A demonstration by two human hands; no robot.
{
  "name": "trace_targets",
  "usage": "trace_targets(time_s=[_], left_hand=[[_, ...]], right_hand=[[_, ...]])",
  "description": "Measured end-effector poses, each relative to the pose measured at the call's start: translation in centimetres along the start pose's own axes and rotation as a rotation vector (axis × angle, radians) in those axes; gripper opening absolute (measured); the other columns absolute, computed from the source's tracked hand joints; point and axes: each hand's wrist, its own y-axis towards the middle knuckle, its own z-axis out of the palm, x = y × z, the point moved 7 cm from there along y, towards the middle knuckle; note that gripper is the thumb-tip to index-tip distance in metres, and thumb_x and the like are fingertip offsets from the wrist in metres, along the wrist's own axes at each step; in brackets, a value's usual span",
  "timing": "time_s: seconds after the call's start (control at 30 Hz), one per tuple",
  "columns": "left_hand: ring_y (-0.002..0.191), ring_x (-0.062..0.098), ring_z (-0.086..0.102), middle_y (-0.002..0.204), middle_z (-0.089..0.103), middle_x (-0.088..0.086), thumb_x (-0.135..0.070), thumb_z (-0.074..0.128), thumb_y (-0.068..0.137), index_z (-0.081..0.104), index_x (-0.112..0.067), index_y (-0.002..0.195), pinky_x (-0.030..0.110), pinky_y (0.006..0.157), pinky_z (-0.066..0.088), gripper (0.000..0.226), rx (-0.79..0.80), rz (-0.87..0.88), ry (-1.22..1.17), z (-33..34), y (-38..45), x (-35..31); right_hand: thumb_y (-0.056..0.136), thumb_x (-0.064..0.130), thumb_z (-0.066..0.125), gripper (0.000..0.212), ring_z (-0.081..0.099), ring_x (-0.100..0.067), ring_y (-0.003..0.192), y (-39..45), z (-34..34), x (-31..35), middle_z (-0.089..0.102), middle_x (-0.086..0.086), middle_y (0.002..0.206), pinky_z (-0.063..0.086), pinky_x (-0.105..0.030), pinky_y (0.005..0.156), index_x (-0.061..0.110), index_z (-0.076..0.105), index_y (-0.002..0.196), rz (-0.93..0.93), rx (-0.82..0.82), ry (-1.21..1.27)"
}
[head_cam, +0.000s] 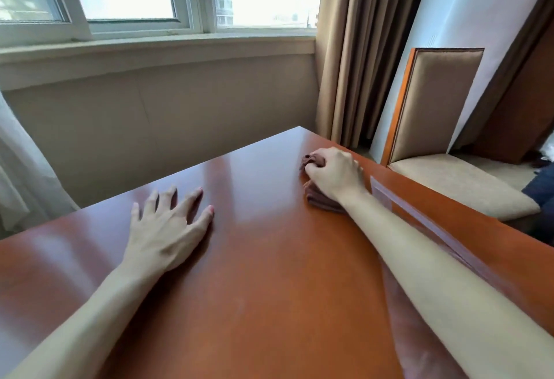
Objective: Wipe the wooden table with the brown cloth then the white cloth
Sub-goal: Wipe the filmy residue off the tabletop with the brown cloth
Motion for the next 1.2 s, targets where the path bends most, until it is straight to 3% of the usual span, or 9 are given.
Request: trace_targets(time_s=[0.2,0.37,0.47,0.53,0.67,0.87,0.97,1.1,1.2], left_hand=[[0.154,0.024,0.003,0.166,0.010,-0.003,-0.077,-0.004,0.076,0.011,-0.052,0.154,0.049,0.123,0.006,0.083,-0.029,-0.008,0.045,0.1,-0.1,-0.2],[0.154,0.025,0.003,0.166,0.010,-0.003,-0.077,-0.001,0.077,0.012,-0.052,0.154,0.050,0.123,0.005,0.082,-0.030,-0.019,0.025,-0.2,-0.1,-0.2],[0.153,0.027,0.005,0.166,0.012,-0.001,-0.076,0.003,0.079,0.015,-0.051,0.154,0.052,0.122,0.004,0.080,-0.011,-0.024,0.002,-0.1,-0.1,-0.2],[0.153,0.028,0.005,0.166,0.013,0.000,-0.075,0.007,0.084,0.016,-0.051,0.154,0.053,0.122,0.003,0.075,0.005,-0.018,0.002,-0.1,-0.1,-0.3],[0.152,0.031,0.012,0.163,0.022,0.004,-0.071,0.022,0.094,0.024,-0.049,0.153,0.055,0.121,0.008,0.063,0.006,-0.012,0.008,-0.3,0.0,-0.2],[0.150,0.033,0.018,0.159,0.030,0.006,-0.067,0.030,0.095,0.034,-0.044,0.151,0.056,0.120,0.012,0.060,-0.006,-0.002,-0.009,-0.7,-0.4,-0.2],[0.150,0.032,0.019,0.159,0.030,0.006,-0.068,0.028,0.093,0.034,-0.045,0.151,0.056,0.121,0.012,0.063,-0.019,0.010,-0.010,-0.7,-0.3,-0.3],[0.150,0.030,0.018,0.161,0.029,0.004,-0.072,0.018,0.084,0.034,-0.047,0.150,0.054,0.121,0.013,0.073,-0.035,0.001,-0.030,-0.4,-0.1,0.0],[0.150,0.027,0.018,0.161,0.028,0.001,-0.075,0.012,0.079,0.034,-0.049,0.150,0.053,0.121,0.013,0.078,-0.061,-0.005,-0.019,-0.4,0.3,0.1]], right_hand=[[0.085,0.035,0.059,0.023,0.064,-0.040,0.103,12.7,4.9,0.0,0.073,-0.011,0.103,0.041,-0.034,0.075,0.022,0.076,0.096,0.085,-0.084,-0.010],[0.081,0.028,0.056,0.020,0.062,-0.040,0.105,13.3,5.9,0.7,0.071,-0.010,0.100,0.045,-0.036,0.079,0.023,0.073,0.089,0.080,-0.081,-0.062],[0.080,0.024,0.055,0.009,0.061,-0.039,0.097,8.9,5.2,2.4,0.068,-0.008,0.092,0.040,-0.034,0.071,0.019,0.060,0.075,0.016,-0.040,-0.040],[0.082,0.028,0.055,0.014,0.062,-0.037,0.095,4.3,4.4,4.3,0.068,-0.003,0.092,0.041,-0.034,0.069,0.018,0.064,0.081,-0.046,0.003,-0.026],[0.083,0.037,0.054,0.026,0.060,-0.027,0.106,-7.9,2.2,8.8,0.067,0.011,0.108,0.054,-0.038,0.081,0.030,0.072,0.100,-0.227,0.130,0.056],[0.079,0.034,0.061,0.033,0.056,-0.011,0.121,-20.1,-1.0,13.0,0.065,0.021,0.128,0.051,-0.034,0.092,0.040,0.073,0.109,-0.450,0.258,0.223],[0.082,0.036,0.059,0.029,0.061,-0.015,0.113,-17.2,0.0,12.6,0.067,0.019,0.121,0.052,-0.035,0.089,0.036,0.072,0.108,-0.404,0.265,0.245],[0.086,0.035,0.058,0.016,0.061,-0.033,0.091,-7.7,3.9,11.0,0.063,0.007,0.090,0.044,-0.036,0.069,0.021,0.058,0.078,-0.256,0.203,0.153],[0.085,0.036,0.057,0.016,0.064,-0.038,0.093,0.3,5.7,8.4,0.070,-0.003,0.090,0.040,-0.034,0.068,0.022,0.064,0.082,-0.144,0.142,0.126]])
